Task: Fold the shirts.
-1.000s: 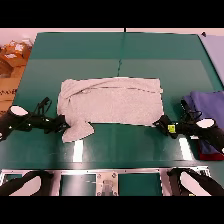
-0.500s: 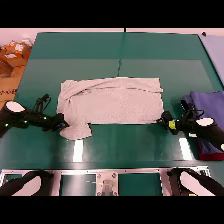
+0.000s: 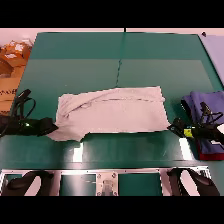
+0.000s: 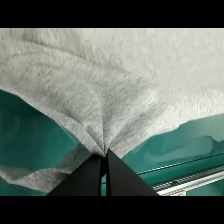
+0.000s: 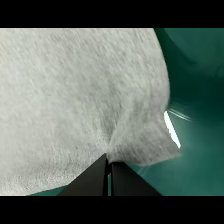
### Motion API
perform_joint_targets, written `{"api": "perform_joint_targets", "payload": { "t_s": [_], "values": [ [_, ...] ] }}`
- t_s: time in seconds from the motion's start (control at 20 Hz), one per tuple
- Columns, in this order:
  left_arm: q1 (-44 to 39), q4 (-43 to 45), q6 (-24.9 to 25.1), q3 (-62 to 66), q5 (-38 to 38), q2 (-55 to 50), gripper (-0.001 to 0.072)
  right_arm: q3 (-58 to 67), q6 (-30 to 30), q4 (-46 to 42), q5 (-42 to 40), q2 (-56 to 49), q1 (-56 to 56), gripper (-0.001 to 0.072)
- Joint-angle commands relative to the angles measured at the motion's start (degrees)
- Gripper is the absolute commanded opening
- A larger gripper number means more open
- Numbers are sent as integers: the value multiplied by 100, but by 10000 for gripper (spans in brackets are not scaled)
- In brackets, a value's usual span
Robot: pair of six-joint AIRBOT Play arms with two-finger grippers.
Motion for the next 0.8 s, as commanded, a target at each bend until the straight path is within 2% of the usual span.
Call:
{"api": "perform_joint_targets", "payload": {
  "t_s": [0.0, 0.15, 0.3, 0.6, 0.75],
  "values": [
    [0, -177, -44, 17, 433, 205, 15, 131, -133, 271, -116, 289, 22, 9],
    [0, -439, 289, 201, 1097, -273, 15, 511, -339, 944, -1029, -179, 328, 9],
    [0, -782, 664, 568, 1569, -1276, 15, 1248, -389, 1080, -1515, -1202, 745, 9],
    [0, -1478, 1250, 1971, 2107, -3421, 16, 3086, -516, 1143, -2048, -3722, 1421, 9],
    [-2, -1541, 1327, 2579, 2173, -4411, 20, 4013, -509, 1189, -2138, -4935, 1637, 19]
  ]
}}
